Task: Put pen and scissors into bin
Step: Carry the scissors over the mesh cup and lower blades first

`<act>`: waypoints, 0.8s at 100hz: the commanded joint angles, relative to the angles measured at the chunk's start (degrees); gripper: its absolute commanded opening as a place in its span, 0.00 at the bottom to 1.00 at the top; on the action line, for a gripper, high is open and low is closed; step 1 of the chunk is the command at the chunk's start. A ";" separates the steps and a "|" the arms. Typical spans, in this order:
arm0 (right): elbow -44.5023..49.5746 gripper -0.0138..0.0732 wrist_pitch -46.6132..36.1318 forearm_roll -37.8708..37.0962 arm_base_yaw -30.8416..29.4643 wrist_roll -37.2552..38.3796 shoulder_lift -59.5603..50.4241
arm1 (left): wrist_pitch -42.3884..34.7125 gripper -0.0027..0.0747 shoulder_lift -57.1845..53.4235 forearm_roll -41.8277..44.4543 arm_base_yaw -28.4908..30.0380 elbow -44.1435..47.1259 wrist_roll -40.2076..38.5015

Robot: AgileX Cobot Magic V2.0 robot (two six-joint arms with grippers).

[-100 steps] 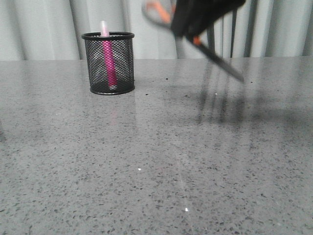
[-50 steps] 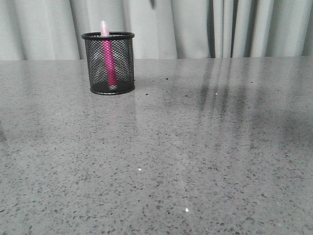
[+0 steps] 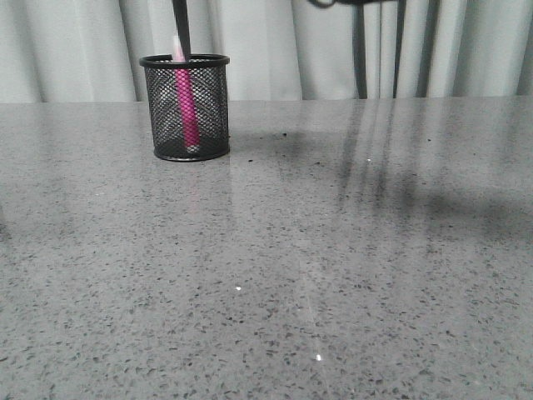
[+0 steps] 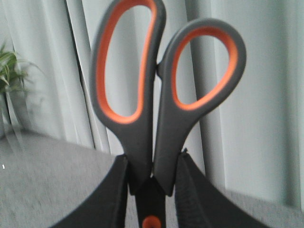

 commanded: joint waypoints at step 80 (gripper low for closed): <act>1.63 0.35 -3.55 -0.33 -0.39 -0.58 -0.06 | -2.91 0.01 -0.14 -0.97 0.35 -1.63 -0.47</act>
